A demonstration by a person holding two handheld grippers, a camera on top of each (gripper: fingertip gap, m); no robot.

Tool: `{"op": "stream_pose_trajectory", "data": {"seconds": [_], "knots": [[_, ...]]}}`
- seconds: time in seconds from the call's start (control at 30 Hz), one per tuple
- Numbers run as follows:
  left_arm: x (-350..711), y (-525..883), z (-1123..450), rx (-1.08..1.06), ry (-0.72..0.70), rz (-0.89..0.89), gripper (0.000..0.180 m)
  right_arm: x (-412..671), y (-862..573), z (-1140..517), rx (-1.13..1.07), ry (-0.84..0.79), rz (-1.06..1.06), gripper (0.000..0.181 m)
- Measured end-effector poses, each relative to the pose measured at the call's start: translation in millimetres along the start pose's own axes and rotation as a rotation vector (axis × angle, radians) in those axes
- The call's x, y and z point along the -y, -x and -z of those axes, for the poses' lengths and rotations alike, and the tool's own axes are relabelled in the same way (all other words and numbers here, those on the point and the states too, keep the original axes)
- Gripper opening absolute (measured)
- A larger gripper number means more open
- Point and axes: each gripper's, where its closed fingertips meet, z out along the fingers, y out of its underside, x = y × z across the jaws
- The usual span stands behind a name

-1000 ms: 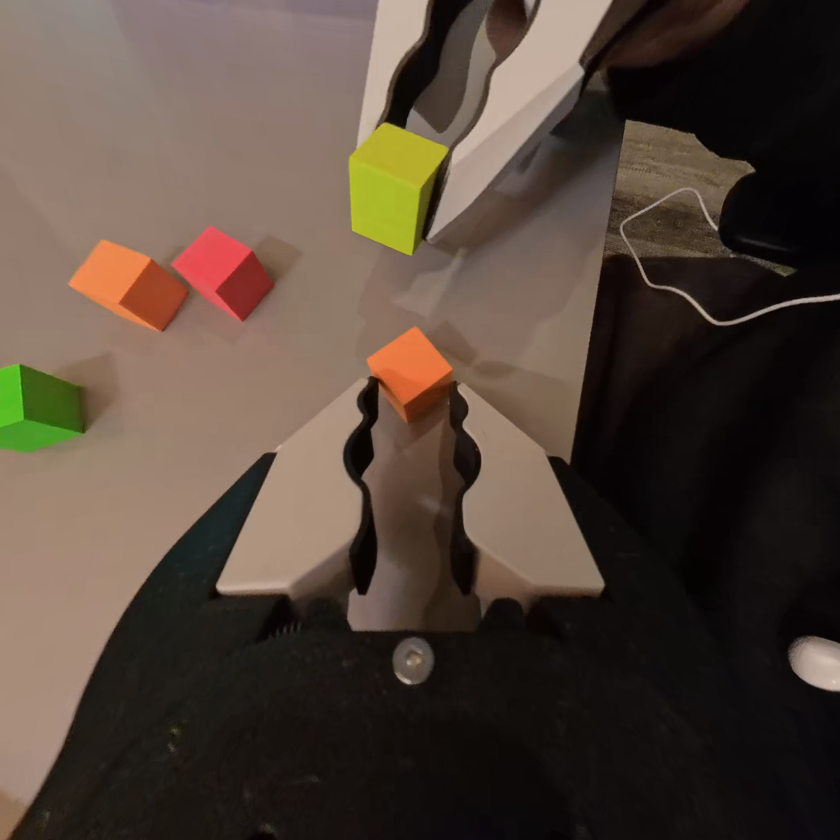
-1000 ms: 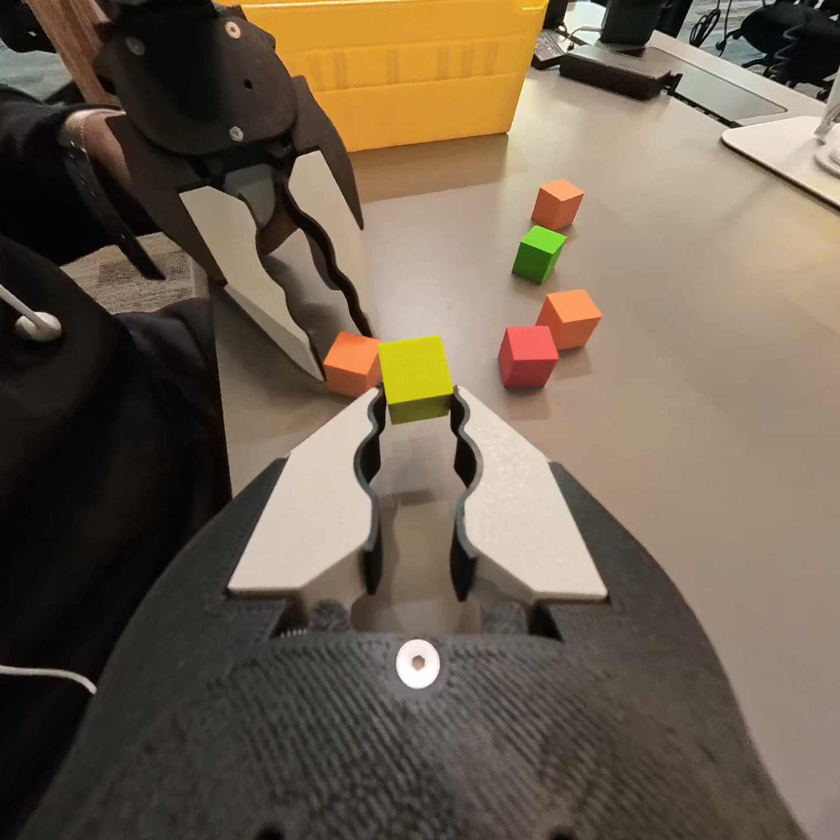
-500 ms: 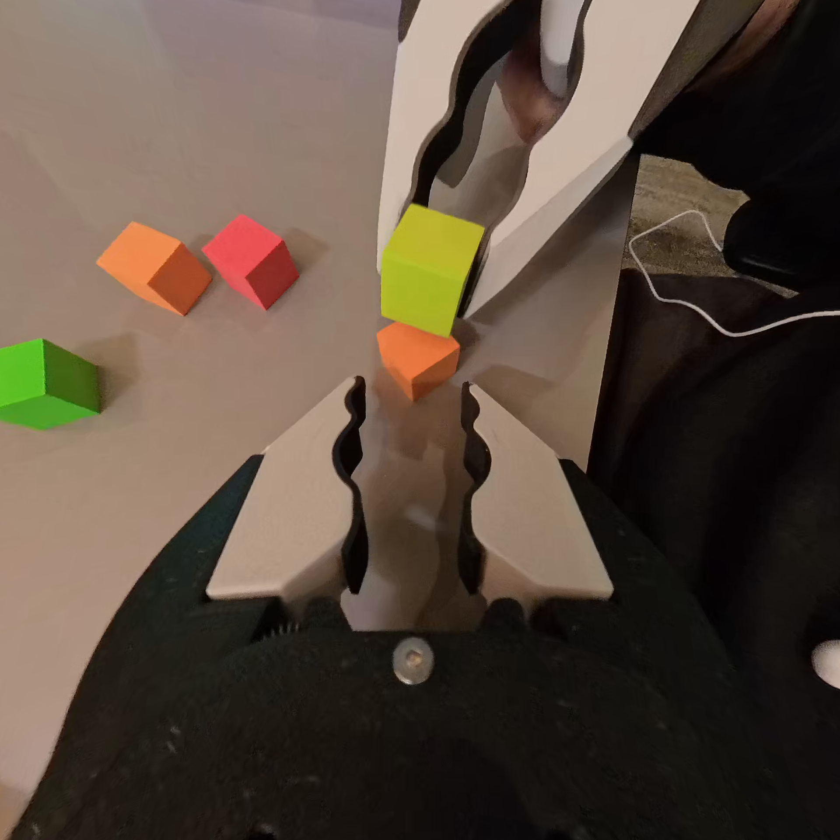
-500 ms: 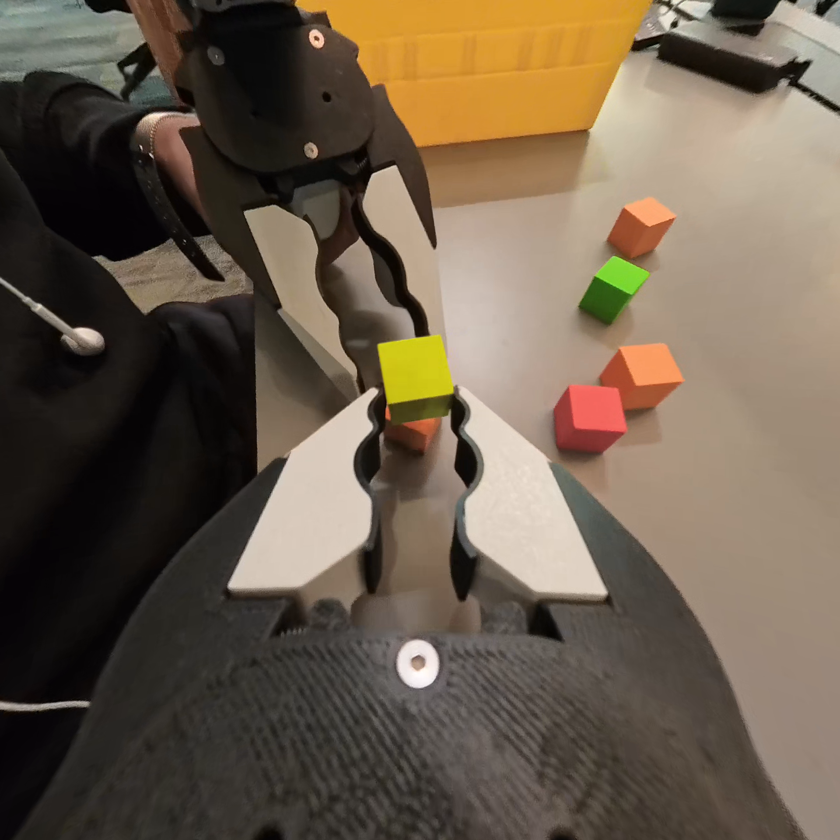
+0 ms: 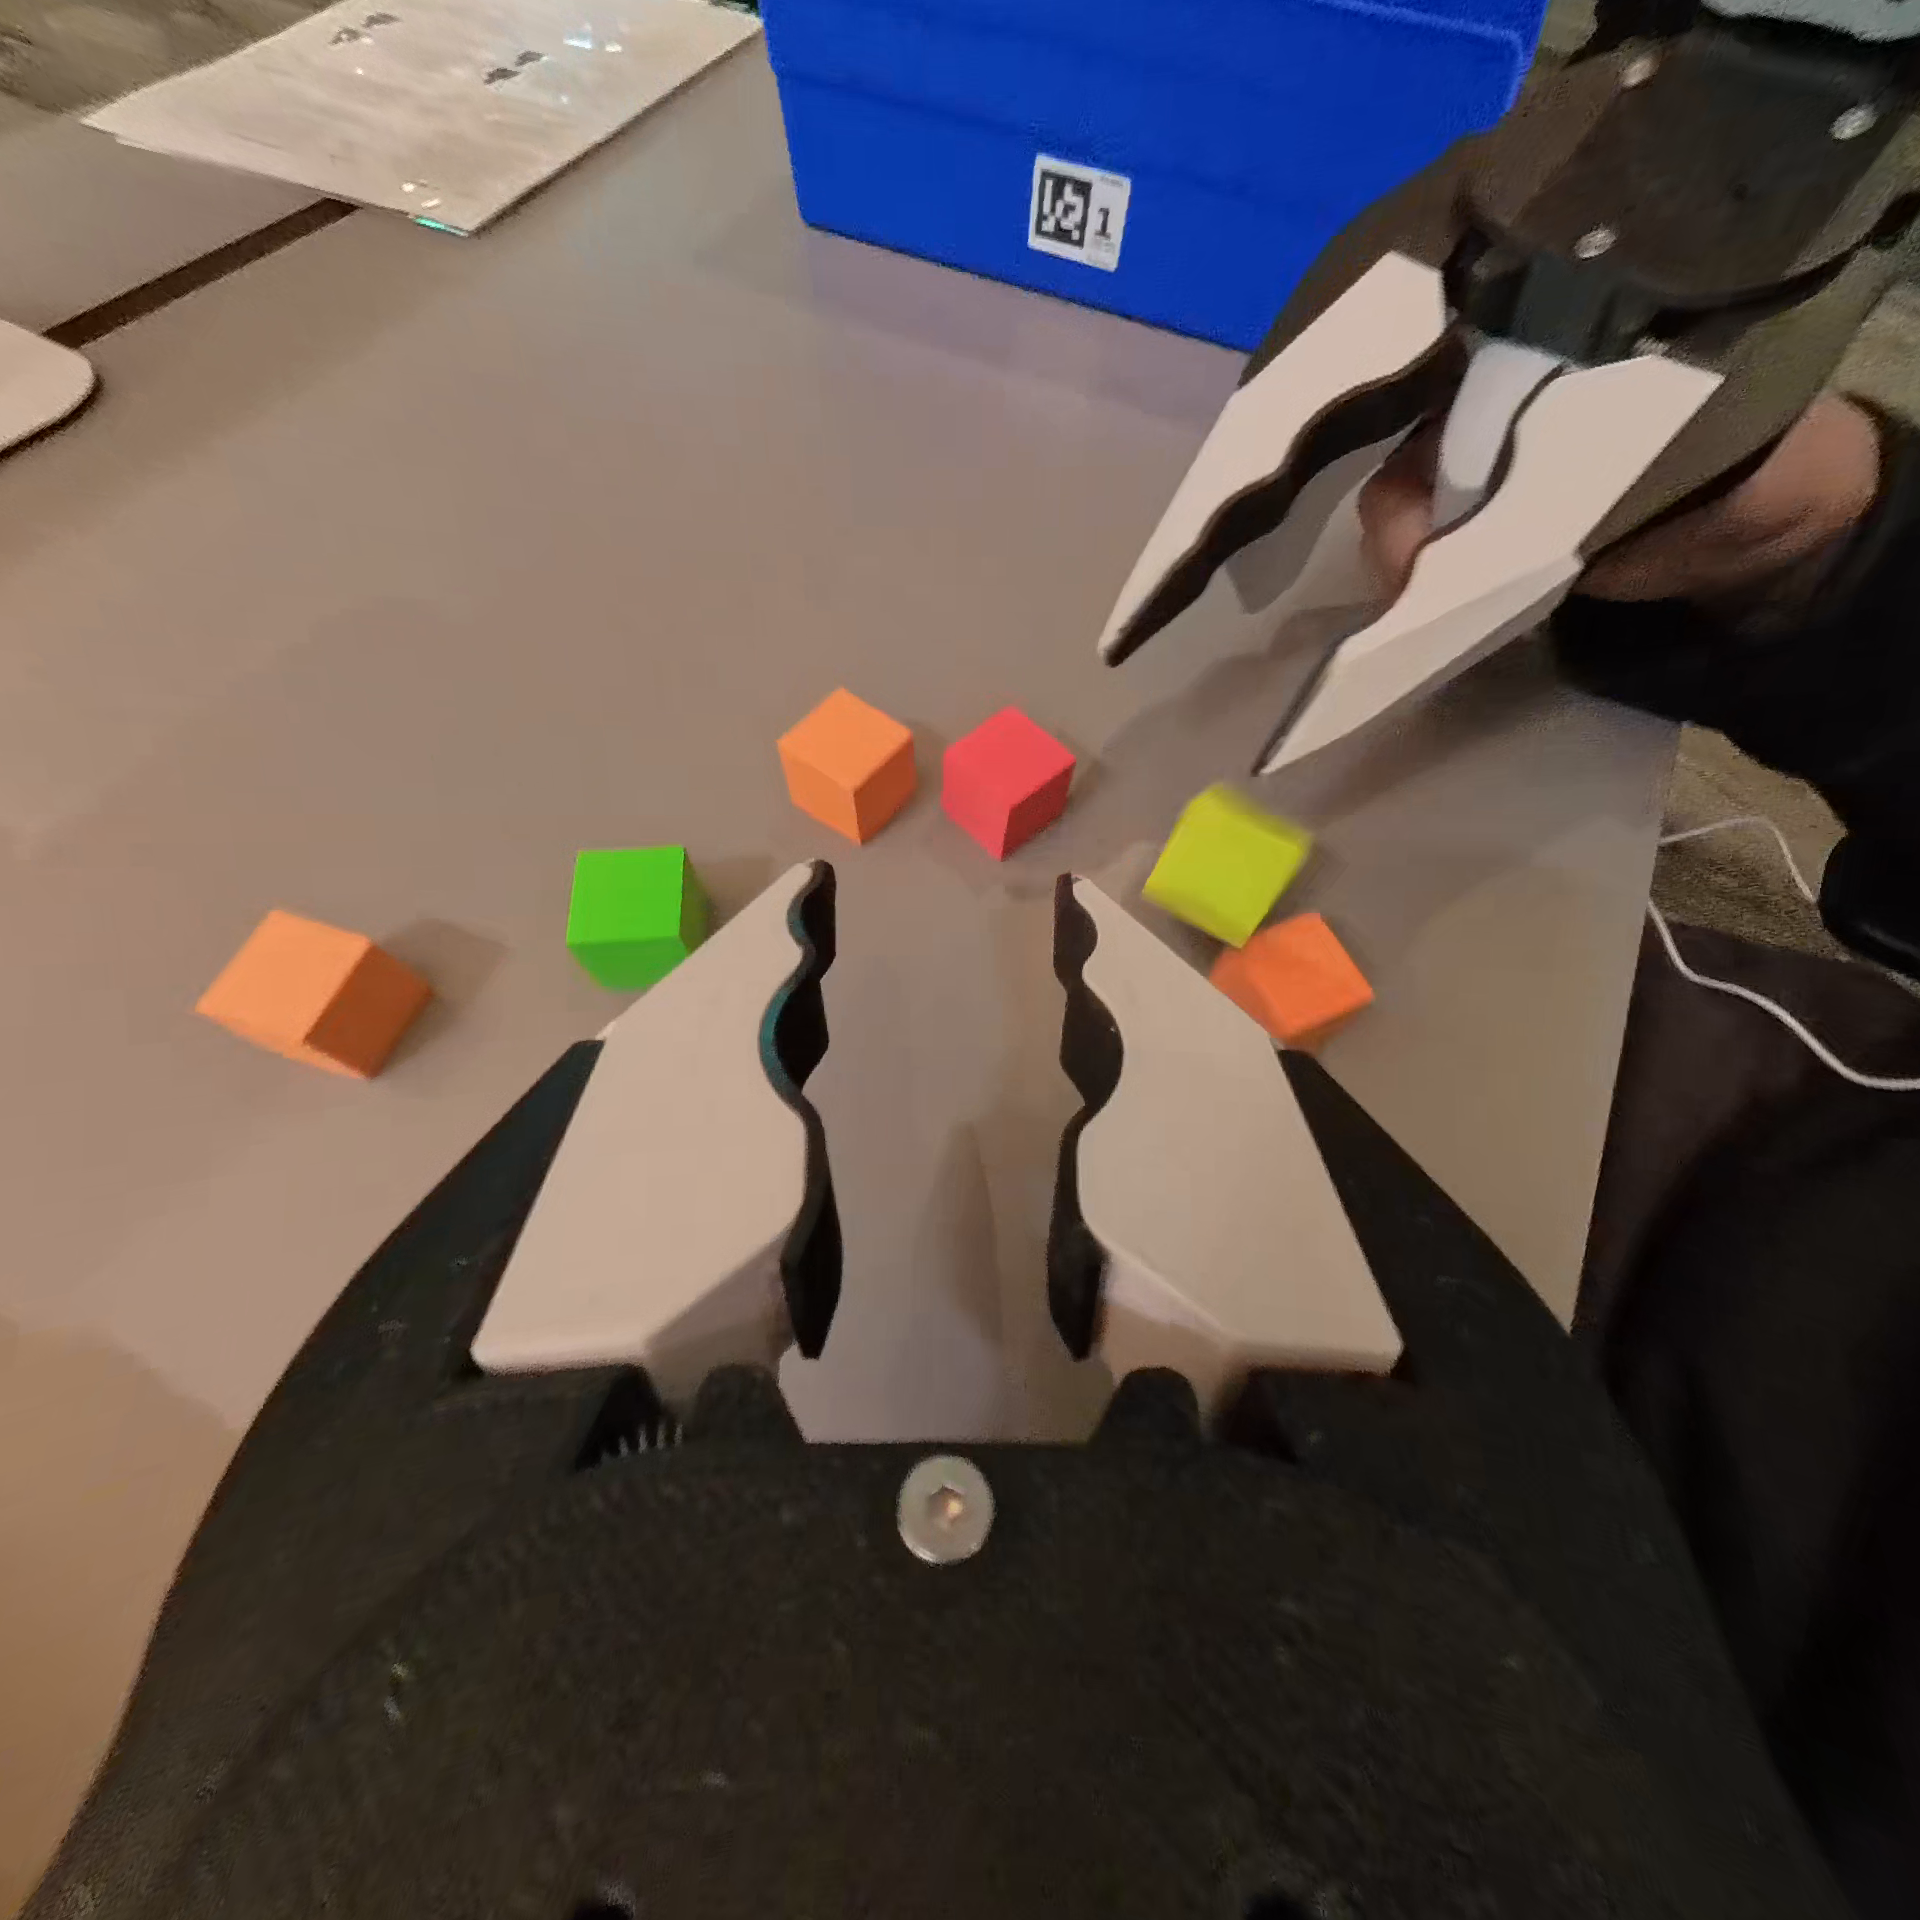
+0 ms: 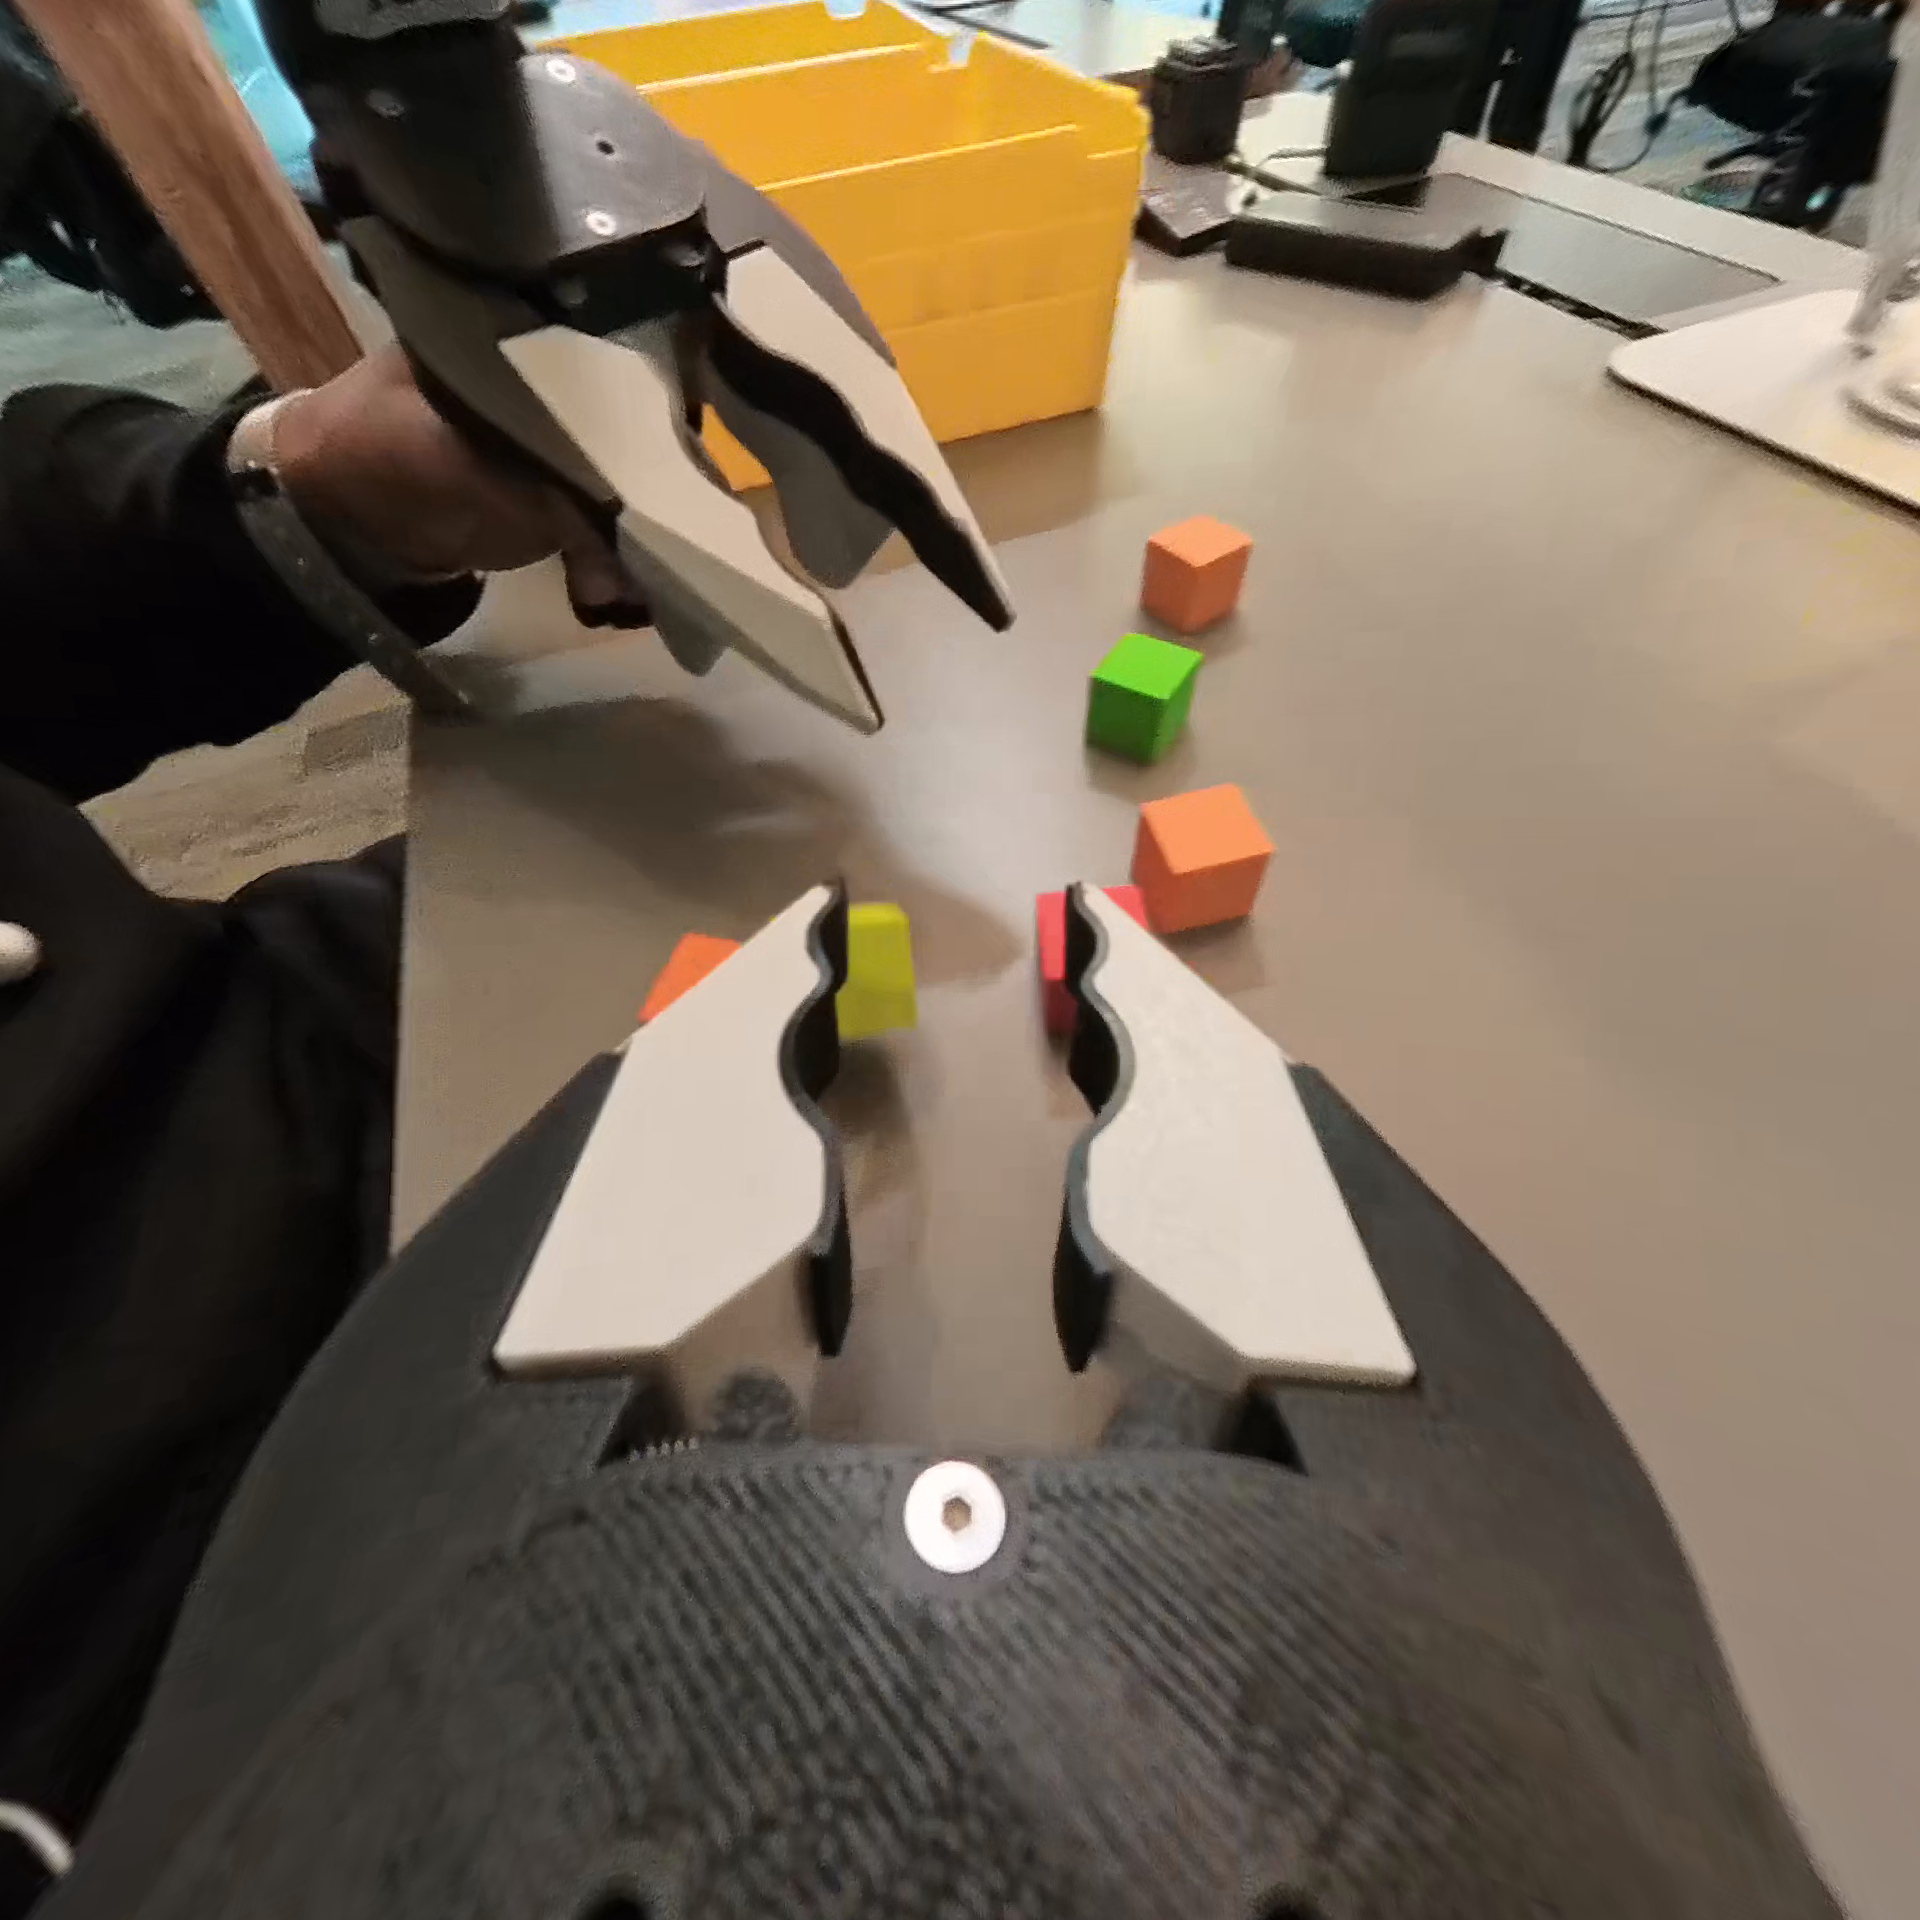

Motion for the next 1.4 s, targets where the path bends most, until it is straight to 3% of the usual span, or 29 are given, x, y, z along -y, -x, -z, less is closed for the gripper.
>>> {"op": "stream_pose_trajectory", "data": {"seconds": [0.4, 0.63, 0.73, 0.8, 1.0, 1.33, 1.4], "knots": [[12, 27, -52, 0.033, 0.038, -0.064, 0.038, -19, -6, 6, 0.011, 0.072, 0.011, 0.052], [0, 28, -56, 0.043, 0.05, -0.053, 0.037, -41, -19, -4, -0.088, 0.226, 0.088, 0.049], [1, 28, -55, 0.051, 0.04, -0.065, 0.037, -41, -25, -2, -0.139, 0.228, 0.109, 0.033], [1, 27, -55, 0.053, 0.039, -0.072, 0.037, -41, -28, 2, -0.155, 0.219, 0.096, 0.032], [1, 28, -55, 0.051, 0.04, -0.068, 0.037, 4, 25, 9, 0.069, 0.0, 0.063, 0.031], [1, 28, -54, 0.046, 0.042, -0.056, 0.037, -12, 59, -16, 0.122, 0.143, 0.225, 0.033], [1, 28, -54, 0.046, 0.042, -0.056, 0.038, -11, 61, -16, 0.121, 0.147, 0.242, 0.04]]}}
